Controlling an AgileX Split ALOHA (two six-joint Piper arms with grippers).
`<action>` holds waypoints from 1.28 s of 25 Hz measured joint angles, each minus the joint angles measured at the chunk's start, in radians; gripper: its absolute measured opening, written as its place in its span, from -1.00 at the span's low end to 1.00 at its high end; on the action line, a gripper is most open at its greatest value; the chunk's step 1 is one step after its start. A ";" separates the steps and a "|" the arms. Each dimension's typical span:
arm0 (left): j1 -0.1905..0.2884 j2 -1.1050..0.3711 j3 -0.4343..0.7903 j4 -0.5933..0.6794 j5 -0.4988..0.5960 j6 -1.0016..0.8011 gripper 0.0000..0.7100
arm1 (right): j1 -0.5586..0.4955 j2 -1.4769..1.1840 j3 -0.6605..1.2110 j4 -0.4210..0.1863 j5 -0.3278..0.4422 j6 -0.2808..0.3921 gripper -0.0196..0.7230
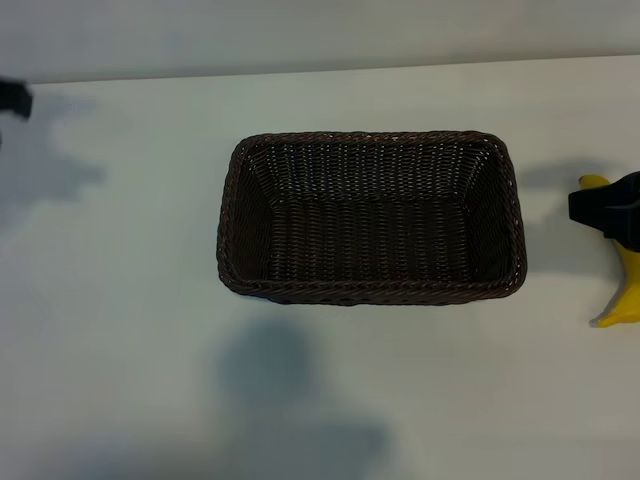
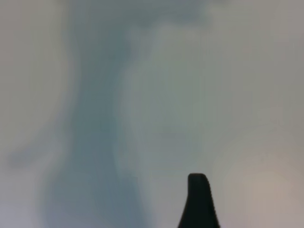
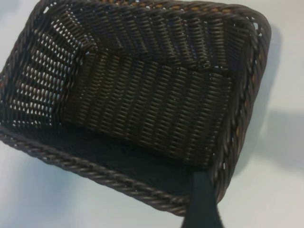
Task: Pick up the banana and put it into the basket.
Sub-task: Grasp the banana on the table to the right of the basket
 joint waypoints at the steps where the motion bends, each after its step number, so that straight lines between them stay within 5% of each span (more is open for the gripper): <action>1: 0.000 -0.039 0.036 0.000 0.000 0.002 0.58 | 0.000 0.000 0.000 0.000 0.000 0.000 0.46; 13: 0.000 -0.467 0.495 -0.053 -0.008 0.002 0.58 | 0.000 0.000 0.000 0.000 0.000 0.000 0.46; 21: 0.000 -0.808 0.792 -0.097 -0.105 0.028 0.58 | 0.000 0.000 0.000 0.000 0.000 0.000 0.46; 32: 0.000 -1.145 0.844 -0.098 -0.124 0.036 0.58 | 0.000 0.000 0.000 0.000 0.000 0.000 0.46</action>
